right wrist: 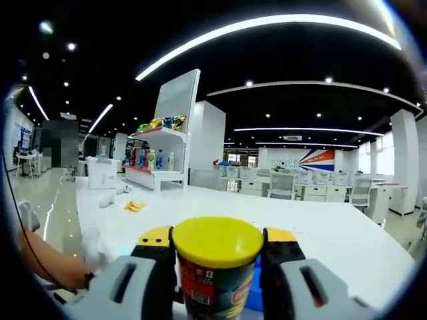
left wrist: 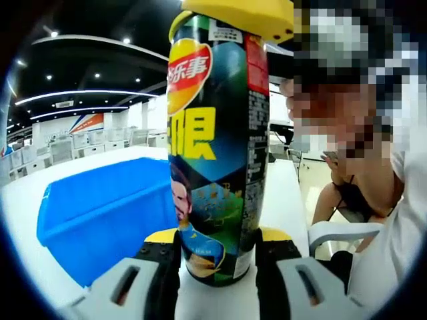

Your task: Open the lid of the chip container on the table, take out the chips, place them into the box in front of the container, and close the lid

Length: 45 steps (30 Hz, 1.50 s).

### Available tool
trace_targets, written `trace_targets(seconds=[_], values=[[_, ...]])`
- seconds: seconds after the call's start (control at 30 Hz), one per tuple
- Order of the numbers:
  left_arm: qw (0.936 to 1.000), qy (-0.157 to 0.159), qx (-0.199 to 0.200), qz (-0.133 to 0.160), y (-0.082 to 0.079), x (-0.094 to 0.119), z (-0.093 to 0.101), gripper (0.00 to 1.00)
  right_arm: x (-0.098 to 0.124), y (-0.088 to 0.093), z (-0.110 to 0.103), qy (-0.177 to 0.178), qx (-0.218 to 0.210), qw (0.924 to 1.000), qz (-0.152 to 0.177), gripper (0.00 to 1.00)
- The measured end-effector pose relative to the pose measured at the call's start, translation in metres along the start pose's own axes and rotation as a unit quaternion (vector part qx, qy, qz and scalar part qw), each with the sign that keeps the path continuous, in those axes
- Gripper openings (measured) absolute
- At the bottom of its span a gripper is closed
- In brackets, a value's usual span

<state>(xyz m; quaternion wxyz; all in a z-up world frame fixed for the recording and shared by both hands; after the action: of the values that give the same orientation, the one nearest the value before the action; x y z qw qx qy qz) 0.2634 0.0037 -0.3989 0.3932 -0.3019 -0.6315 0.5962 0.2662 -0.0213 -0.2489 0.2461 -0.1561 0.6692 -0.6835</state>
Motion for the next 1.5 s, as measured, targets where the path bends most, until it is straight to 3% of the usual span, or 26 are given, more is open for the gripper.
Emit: trace_targets(seconds=[0.27,0.47,0.77,0.83,0.97,1.17,1.37,1.5], values=[[1.0000,-0.002,-0.001,0.000,0.000,0.000,0.000,0.44,0.001,0.000,0.000,0.002,-0.034,0.9993,-0.016,0.46],[1.0000,-0.004,-0.005,0.000,0.000,0.000,0.000,0.44,0.001,-0.002,0.000,-0.004,-0.066,0.9977,-0.010,0.45],[1.0000,-0.008,-0.005,0.002,0.001,0.002,-0.001,0.44,0.000,-0.002,0.000,-0.002,-0.081,0.9966,-0.013,0.45],[0.9999,-0.009,-0.005,0.002,0.001,0.003,-0.001,0.45,0.000,-0.004,-0.002,-0.015,-0.118,0.9927,-0.016,0.45],[0.9999,-0.010,-0.002,0.003,0.001,0.003,-0.002,0.45,-0.002,-0.002,-0.001,-0.017,-0.101,0.9945,-0.026,0.46],[0.9999,-0.013,0.000,0.009,0.001,0.003,-0.002,0.45,0.000,-0.003,0.001,-0.025,-0.117,0.9927,-0.011,0.47],[0.9999,-0.011,0.000,0.008,0.001,0.003,-0.003,0.45,0.003,-0.011,0.005,-0.043,-0.179,0.9829,0.014,0.47],[0.9999,-0.010,0.003,0.009,0.001,0.003,-0.003,0.45,0.005,-0.019,0.014,-0.034,-0.175,0.9834,0.034,0.48]])
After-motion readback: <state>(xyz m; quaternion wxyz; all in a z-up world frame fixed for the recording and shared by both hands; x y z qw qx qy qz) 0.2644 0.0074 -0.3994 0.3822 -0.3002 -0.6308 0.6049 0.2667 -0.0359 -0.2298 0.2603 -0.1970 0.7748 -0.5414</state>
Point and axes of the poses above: the point that each gripper's makers call its tool centre point, and the gripper's own axes: x roughly backward along the fingers, z roughly to its right, y roughly out of its underside, the point moved 3 cm from there along x, roughly backward along the fingers, and after that the axes turned 5 degrees about z, right-handed, at the moved point
